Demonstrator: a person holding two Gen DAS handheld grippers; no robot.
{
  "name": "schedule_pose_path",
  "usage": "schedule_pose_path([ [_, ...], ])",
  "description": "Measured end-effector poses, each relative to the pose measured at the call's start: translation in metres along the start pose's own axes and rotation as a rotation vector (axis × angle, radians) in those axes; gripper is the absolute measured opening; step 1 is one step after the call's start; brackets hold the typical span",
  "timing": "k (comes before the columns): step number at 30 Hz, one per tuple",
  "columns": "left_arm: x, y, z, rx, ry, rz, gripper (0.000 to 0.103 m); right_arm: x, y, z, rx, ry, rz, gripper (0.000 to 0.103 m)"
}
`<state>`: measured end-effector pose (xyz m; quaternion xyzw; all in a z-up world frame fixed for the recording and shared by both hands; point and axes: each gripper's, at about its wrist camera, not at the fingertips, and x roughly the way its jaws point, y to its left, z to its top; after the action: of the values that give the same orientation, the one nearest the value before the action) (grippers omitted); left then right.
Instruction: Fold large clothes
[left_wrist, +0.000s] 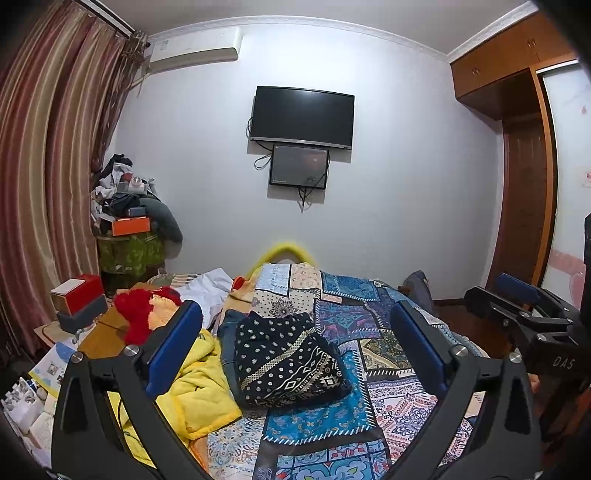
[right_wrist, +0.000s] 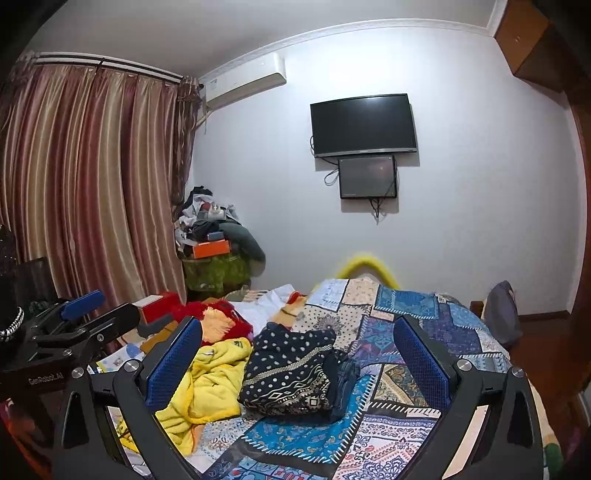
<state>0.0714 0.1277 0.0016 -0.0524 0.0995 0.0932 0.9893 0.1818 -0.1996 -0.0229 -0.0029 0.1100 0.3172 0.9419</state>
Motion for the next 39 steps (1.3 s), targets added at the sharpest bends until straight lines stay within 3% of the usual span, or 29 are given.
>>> schedule_pose_path([
  [39, 0.0037, -0.0053, 0.0041, 0.01, 0.033, -0.06, 0.103, -0.0082, -0.0091, 0.0029, 0.03, -0.01, -0.029, 0.103],
])
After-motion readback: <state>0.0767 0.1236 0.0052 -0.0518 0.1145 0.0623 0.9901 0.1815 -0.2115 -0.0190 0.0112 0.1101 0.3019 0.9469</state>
